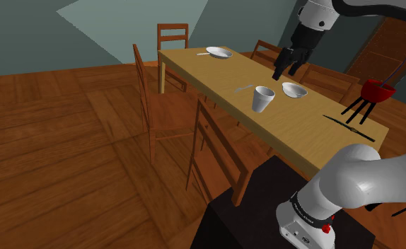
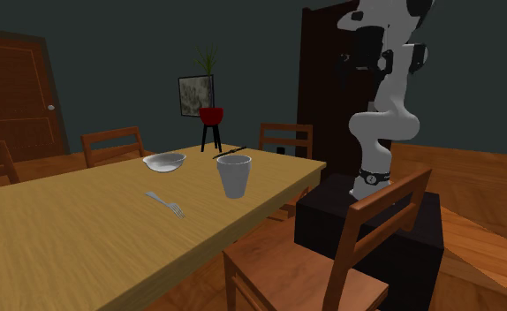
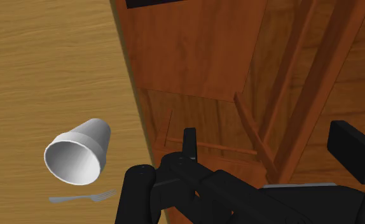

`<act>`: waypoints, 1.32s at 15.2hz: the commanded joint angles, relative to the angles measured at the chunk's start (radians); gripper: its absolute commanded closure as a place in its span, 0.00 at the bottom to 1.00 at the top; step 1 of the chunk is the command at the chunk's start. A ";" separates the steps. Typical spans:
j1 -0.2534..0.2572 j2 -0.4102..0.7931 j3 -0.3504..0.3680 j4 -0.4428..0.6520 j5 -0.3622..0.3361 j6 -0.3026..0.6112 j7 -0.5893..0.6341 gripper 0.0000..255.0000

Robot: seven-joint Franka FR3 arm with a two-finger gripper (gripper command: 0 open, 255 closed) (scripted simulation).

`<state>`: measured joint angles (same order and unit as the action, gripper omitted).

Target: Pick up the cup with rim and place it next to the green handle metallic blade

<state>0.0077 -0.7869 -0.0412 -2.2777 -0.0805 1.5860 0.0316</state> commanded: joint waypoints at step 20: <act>-0.051 0.480 -0.299 0.035 -0.077 0.451 -0.307 0.00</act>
<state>-0.0421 -0.3407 -0.3253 -2.2528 -0.1617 2.0122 -0.2561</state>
